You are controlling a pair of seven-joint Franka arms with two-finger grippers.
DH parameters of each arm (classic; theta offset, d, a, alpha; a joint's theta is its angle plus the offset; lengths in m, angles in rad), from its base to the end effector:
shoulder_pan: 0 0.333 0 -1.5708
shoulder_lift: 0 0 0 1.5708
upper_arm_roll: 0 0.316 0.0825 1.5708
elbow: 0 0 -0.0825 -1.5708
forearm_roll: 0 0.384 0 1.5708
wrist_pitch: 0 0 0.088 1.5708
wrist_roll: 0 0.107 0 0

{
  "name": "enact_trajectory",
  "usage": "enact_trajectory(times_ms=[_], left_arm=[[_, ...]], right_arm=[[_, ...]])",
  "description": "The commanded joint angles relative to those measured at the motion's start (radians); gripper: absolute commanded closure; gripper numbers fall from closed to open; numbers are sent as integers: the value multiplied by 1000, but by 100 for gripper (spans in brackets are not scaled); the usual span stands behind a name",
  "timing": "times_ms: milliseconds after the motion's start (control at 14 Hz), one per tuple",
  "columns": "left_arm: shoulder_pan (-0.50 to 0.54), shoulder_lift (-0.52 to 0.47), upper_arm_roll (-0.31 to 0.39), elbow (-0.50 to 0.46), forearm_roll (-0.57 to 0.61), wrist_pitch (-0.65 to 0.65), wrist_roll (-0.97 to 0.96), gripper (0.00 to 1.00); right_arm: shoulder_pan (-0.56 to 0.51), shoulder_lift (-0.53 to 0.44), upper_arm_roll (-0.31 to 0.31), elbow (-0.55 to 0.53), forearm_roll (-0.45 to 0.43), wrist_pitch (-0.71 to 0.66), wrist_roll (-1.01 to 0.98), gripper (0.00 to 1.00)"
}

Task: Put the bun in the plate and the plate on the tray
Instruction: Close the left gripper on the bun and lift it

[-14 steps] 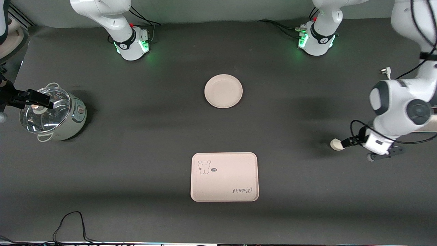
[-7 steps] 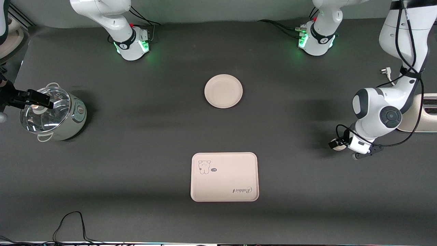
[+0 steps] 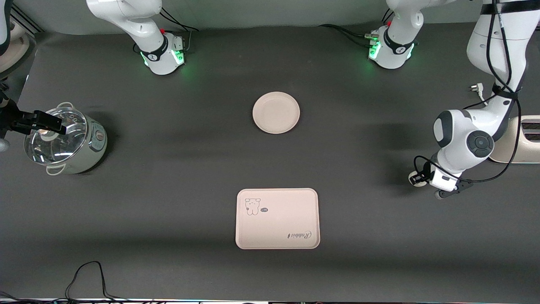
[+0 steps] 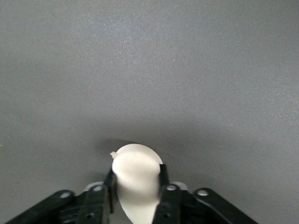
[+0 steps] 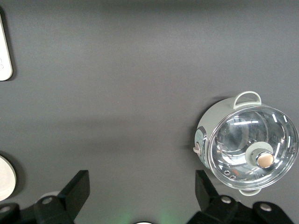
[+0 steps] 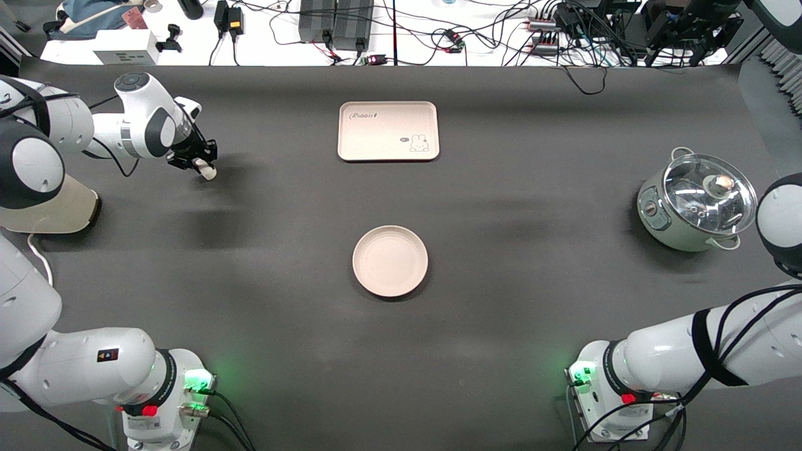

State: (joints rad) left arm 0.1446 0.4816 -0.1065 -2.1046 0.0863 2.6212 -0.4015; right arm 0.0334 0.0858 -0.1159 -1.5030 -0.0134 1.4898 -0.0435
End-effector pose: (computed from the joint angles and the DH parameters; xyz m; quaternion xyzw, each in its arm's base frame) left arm 0.5837 0.0202 0.1898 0.9820 0.1881 0.0188 0.0058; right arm 0.5697 -0.0457 0.6015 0.9985 -0.0197 -0.0498 0.0085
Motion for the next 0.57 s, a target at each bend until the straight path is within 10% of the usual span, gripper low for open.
enact_trajectory(times_ms=[0, 500], left_arm=[[-8, -24, 5, 8, 32, -35, -31, 100], [-144, -299, -10, 179, 15, -680, -147, 100]], right_arm=[[2, -6, -4, 1, 7, -11, -16, 0], [0, -6, -4, 1, 7, -11, -16, 0]])
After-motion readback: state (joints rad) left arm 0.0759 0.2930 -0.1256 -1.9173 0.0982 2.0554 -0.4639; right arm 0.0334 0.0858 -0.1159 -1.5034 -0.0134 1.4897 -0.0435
